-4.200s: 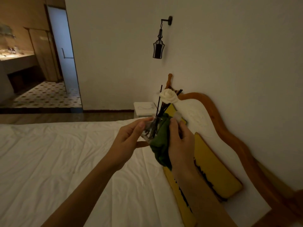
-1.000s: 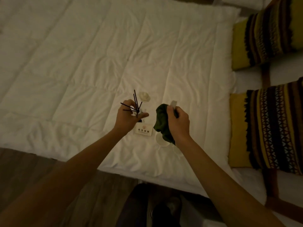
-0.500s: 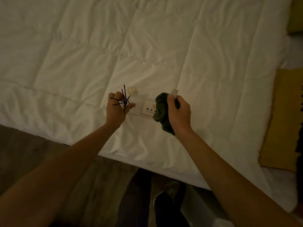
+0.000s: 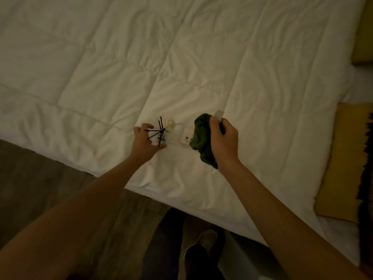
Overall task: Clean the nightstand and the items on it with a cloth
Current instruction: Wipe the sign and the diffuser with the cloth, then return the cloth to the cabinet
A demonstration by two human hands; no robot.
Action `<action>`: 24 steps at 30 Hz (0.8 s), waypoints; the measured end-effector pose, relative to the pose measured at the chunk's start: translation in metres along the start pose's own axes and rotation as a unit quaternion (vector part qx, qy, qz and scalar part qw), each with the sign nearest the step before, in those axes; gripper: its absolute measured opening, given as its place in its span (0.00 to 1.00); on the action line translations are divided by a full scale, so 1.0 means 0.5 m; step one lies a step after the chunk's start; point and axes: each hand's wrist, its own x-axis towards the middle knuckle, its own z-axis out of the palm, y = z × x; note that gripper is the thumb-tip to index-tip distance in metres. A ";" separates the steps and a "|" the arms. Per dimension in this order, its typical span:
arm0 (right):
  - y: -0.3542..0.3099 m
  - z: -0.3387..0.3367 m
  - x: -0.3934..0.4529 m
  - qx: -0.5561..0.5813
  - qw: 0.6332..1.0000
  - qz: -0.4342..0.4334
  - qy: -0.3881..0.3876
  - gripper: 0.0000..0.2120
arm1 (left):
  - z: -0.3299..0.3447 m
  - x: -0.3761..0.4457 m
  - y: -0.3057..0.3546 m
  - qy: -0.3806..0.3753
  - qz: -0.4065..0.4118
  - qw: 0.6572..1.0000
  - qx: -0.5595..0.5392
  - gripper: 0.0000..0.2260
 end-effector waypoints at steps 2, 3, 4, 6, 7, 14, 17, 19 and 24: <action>-0.030 -0.014 -0.024 0.006 1.000 -0.011 -0.004 0.17 | -0.030 -0.032 0.013 -0.058 -0.043 0.997 0.031 0.46; -0.045 -0.023 -0.040 0.010 1.000 -0.015 -0.008 0.16 | -0.046 -0.054 0.022 -0.077 -0.067 0.994 0.050 0.50; -0.061 -0.034 -0.057 0.015 1.000 -0.018 -0.012 0.17 | -0.063 -0.079 0.033 -0.084 -0.090 0.990 0.067 0.53; -0.096 -0.058 -0.097 0.024 0.999 -0.024 -0.024 0.18 | -0.100 -0.134 0.063 -0.081 -0.122 0.986 0.084 0.56; -0.115 -0.070 -0.116 0.030 0.999 -0.029 -0.030 0.18 | -0.121 -0.164 0.084 -0.071 -0.126 0.985 0.090 0.55; -0.237 -0.145 -0.302 0.078 0.984 -0.070 -0.144 0.20 | -0.249 -0.434 0.288 -0.141 0.059 0.988 0.010 0.27; -0.290 -0.154 -0.388 0.084 0.970 -0.120 -0.192 0.16 | -0.301 -0.542 0.372 -0.135 0.093 0.970 -0.177 0.32; -0.330 -0.149 -0.447 0.082 0.960 -0.150 -0.221 0.09 | -0.345 -0.596 0.393 -0.100 0.121 0.957 -0.242 0.25; -0.434 -0.114 -0.555 0.089 0.937 -0.190 -0.279 0.13 | -0.479 -0.685 0.381 0.013 0.165 0.935 -0.315 0.11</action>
